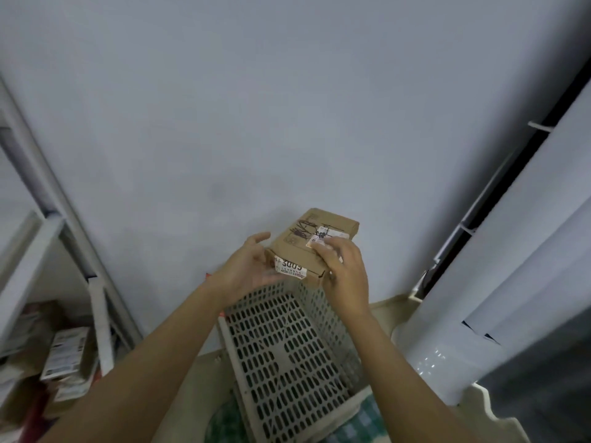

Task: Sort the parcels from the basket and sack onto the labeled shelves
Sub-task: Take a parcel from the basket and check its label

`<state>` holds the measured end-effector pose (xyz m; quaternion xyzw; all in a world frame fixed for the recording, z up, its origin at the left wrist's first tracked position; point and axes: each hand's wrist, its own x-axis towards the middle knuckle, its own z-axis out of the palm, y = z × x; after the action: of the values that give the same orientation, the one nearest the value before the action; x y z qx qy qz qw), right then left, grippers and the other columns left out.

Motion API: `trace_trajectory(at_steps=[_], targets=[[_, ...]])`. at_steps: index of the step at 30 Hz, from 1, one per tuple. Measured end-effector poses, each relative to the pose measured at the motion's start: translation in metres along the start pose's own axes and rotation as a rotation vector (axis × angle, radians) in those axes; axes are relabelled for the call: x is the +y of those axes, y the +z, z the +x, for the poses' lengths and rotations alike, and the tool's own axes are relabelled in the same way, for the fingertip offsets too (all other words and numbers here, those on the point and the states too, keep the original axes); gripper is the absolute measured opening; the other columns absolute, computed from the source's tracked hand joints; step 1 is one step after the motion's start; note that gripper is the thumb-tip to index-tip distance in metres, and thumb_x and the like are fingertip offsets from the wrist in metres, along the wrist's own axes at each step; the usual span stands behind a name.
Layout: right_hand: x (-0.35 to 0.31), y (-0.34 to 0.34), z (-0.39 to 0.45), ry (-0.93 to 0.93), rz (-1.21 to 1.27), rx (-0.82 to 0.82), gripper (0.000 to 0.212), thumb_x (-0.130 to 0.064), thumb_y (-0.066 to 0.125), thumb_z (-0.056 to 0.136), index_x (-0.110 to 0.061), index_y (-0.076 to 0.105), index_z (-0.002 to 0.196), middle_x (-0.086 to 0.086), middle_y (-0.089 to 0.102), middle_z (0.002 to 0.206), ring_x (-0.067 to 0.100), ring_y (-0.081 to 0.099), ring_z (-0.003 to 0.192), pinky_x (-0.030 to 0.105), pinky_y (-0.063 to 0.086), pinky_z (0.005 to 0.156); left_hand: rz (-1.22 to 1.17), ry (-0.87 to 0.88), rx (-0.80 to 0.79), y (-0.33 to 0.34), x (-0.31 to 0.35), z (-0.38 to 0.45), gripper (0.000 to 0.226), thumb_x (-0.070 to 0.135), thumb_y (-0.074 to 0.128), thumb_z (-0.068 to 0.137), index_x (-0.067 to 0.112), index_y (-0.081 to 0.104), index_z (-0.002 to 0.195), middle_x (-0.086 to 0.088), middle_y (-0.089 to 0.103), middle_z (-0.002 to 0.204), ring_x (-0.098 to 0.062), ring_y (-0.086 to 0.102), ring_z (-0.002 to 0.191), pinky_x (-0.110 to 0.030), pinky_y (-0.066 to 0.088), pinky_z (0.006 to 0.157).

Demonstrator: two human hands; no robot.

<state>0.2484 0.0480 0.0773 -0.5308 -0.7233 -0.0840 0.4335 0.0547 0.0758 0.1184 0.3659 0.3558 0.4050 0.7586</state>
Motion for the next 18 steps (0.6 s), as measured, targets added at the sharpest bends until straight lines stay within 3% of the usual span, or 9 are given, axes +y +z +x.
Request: trace_trajectory(at_steps=[2, 5, 7, 9, 11, 13, 14, 16, 18], targets=[[0.002, 0.000, -0.003, -0.062, -0.023, -0.059, 0.047, -0.020, 0.041, 0.080, -0.022, 0.054, 0.125, 0.014, 0.054, 0.126, 0.032, 0.049, 0.117, 0.043, 0.052, 0.084, 0.050, -0.038, 0.032, 0.000, 0.003, 0.001, 0.037, 0.012, 0.034, 0.100, 0.004, 0.045, 0.134, -0.028, 0.051, 0.126, -0.034, 0.057, 0.109, -0.041, 0.060, 0.073], [0.009, 0.001, -0.010, -0.104, -0.020, -0.146, 0.052, -0.018, 0.046, 0.086, -0.027, 0.045, 0.137, 0.009, 0.034, 0.144, 0.030, 0.034, 0.133, 0.042, 0.046, 0.092, 0.286, 0.003, 0.121, 0.004, 0.003, 0.002, 0.034, 0.019, 0.047, 0.100, 0.005, 0.051, 0.130, -0.013, 0.062, 0.114, -0.021, 0.064, 0.094, -0.026, 0.057, 0.063], [0.011, 0.000, -0.011, 0.098, 0.073, -0.146, 0.071, 0.004, 0.049, 0.084, -0.030, 0.037, 0.145, 0.005, 0.019, 0.154, 0.025, 0.021, 0.142, 0.043, 0.042, 0.104, 0.327, 0.059, 0.173, 0.003, 0.003, 0.001, 0.029, 0.011, 0.050, 0.098, 0.010, 0.051, 0.127, -0.007, 0.062, 0.109, -0.015, 0.062, 0.086, -0.021, 0.054, 0.058], [0.011, -0.008, -0.004, 0.468, 0.311, -0.113, 0.076, 0.010, 0.042, 0.090, -0.031, 0.025, 0.151, 0.000, 0.015, 0.155, 0.015, 0.021, 0.140, 0.040, 0.039, 0.109, 0.339, 0.098, 0.197, 0.000, 0.002, 0.001, 0.025, 0.007, 0.050, 0.097, 0.019, 0.053, 0.119, -0.007, 0.061, 0.116, -0.016, 0.061, 0.089, -0.027, 0.053, 0.064], [0.010, -0.015, 0.009, 0.709, 0.608, -0.111, 0.059, -0.012, 0.040, 0.103, -0.031, 0.015, 0.153, 0.003, 0.030, 0.150, 0.017, 0.036, 0.135, 0.040, 0.036, 0.111, 0.345, 0.114, 0.185, -0.004, 0.000, -0.001, 0.026, 0.004, 0.050, 0.096, 0.022, 0.053, 0.114, -0.007, 0.060, 0.120, -0.019, 0.060, 0.095, -0.031, 0.052, 0.072], [0.012, -0.019, 0.023, 0.863, 0.861, -0.149, 0.061, -0.034, 0.044, 0.103, -0.029, 0.011, 0.153, 0.004, 0.052, 0.135, 0.021, 0.051, 0.125, 0.039, 0.042, 0.104, 0.316, 0.113, 0.158, -0.005, -0.001, -0.005, 0.028, 0.001, 0.048, 0.096, 0.021, 0.052, 0.115, -0.006, 0.060, 0.117, -0.019, 0.059, 0.095, -0.028, 0.052, 0.066], [0.011, -0.021, 0.029, 0.910, 0.957, -0.173, 0.060, -0.035, 0.049, 0.101, -0.025, 0.019, 0.152, 0.003, 0.062, 0.124, 0.023, 0.057, 0.119, 0.037, 0.047, 0.097, 0.307, 0.113, 0.148, -0.006, -0.002, -0.006, 0.029, -0.001, 0.047, 0.096, 0.021, 0.052, 0.115, -0.005, 0.060, 0.116, -0.018, 0.059, 0.094, -0.026, 0.051, 0.064], [0.008, -0.020, 0.035, 0.935, 1.051, -0.199, 0.038, -0.021, 0.057, 0.098, -0.017, 0.047, 0.134, 0.004, 0.071, 0.107, 0.027, 0.064, 0.110, 0.033, 0.053, 0.084, 0.365, 0.124, 0.162, -0.006, -0.004, -0.007, 0.032, -0.004, 0.045, 0.095, 0.020, 0.052, 0.116, -0.005, 0.059, 0.115, -0.016, 0.059, 0.093, -0.024, 0.049, 0.064], [0.001, -0.019, 0.035, 0.908, 1.090, -0.197, 0.025, -0.009, 0.058, 0.096, -0.015, 0.056, 0.120, 0.004, 0.073, 0.103, 0.024, 0.068, 0.101, 0.028, 0.056, 0.075, 0.461, 0.133, 0.190, -0.005, -0.004, -0.009, 0.038, -0.008, 0.044, 0.093, 0.018, 0.050, 0.120, -0.006, 0.058, 0.119, -0.015, 0.058, 0.097, -0.022, 0.049, 0.069]])
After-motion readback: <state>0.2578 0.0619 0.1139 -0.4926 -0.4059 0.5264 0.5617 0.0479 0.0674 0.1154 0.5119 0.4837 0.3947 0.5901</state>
